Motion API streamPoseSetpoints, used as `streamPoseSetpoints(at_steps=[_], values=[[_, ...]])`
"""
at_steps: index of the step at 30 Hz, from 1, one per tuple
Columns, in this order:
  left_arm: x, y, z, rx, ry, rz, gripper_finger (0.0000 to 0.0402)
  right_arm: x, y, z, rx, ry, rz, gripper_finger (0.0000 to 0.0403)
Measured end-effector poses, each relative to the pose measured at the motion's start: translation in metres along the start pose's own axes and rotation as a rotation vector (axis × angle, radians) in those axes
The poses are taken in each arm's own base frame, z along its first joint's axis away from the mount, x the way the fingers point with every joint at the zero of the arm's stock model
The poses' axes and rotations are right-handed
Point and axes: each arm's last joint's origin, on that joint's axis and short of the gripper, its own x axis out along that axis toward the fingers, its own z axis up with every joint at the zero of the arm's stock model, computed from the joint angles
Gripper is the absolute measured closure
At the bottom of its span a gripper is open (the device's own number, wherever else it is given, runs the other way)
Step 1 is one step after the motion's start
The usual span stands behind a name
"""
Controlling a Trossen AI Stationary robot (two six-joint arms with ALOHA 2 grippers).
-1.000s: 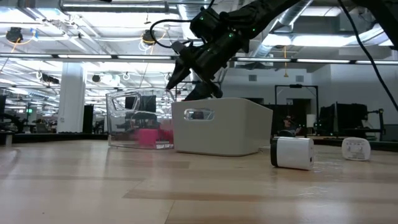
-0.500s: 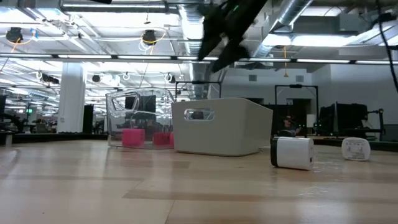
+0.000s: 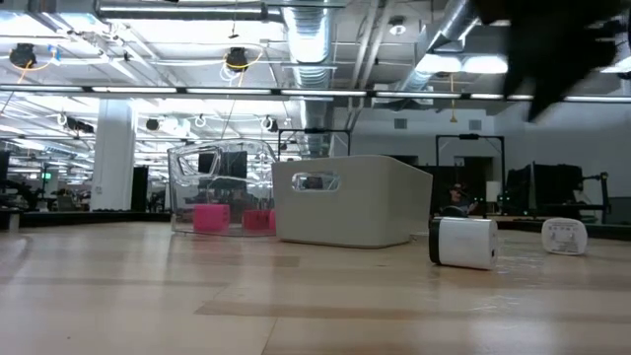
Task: Pick & Place Office items
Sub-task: Put the green charger adapter into the transparent bin
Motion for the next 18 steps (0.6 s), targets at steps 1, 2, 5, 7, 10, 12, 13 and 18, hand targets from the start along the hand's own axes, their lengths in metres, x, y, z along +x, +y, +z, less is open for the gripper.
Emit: streamPoseSetpoints(at_steps=[1, 2, 5, 7, 10, 12, 13, 18], values=[[0.000, -0.001, 0.001, 0.001, 0.001, -0.009, 0.0231, 0.001, 0.000, -0.011, -0.003, 0.008, -0.007, 0.0128], [0.000, -0.002, 0.002, -0.001, 0.000, -0.016, 0.0231, 0.002, -0.001, -0.020, -0.014, 0.017, -0.014, 0.0128], [0.000, -0.004, 0.004, 0.001, -0.002, -0.034, 0.0231, -0.001, -0.003, -0.040, -0.113, 0.058, -0.022, 0.0128], [0.000, -0.005, 0.005, 0.000, 0.000, -0.046, 0.0231, -0.005, -0.007, -0.048, -0.220, 0.092, -0.055, 0.0128], [0.000, -0.006, 0.005, 0.003, 0.000, -0.051, 0.0231, -0.009, -0.015, -0.055, -0.453, 0.129, -0.107, 0.0127], [0.000, -0.007, 0.005, 0.006, 0.003, -0.054, 0.0231, -0.011, -0.018, -0.057, -0.605, 0.145, -0.129, 0.0127], [0.000, -0.007, 0.005, 0.006, 0.003, -0.056, 0.0231, -0.011, -0.019, -0.057, -0.670, 0.153, -0.138, 0.0127], [0.000, -0.007, 0.005, 0.004, 0.006, -0.062, 0.0231, -0.009, -0.023, -0.050, -1.122, 0.195, -0.143, 0.0127]])
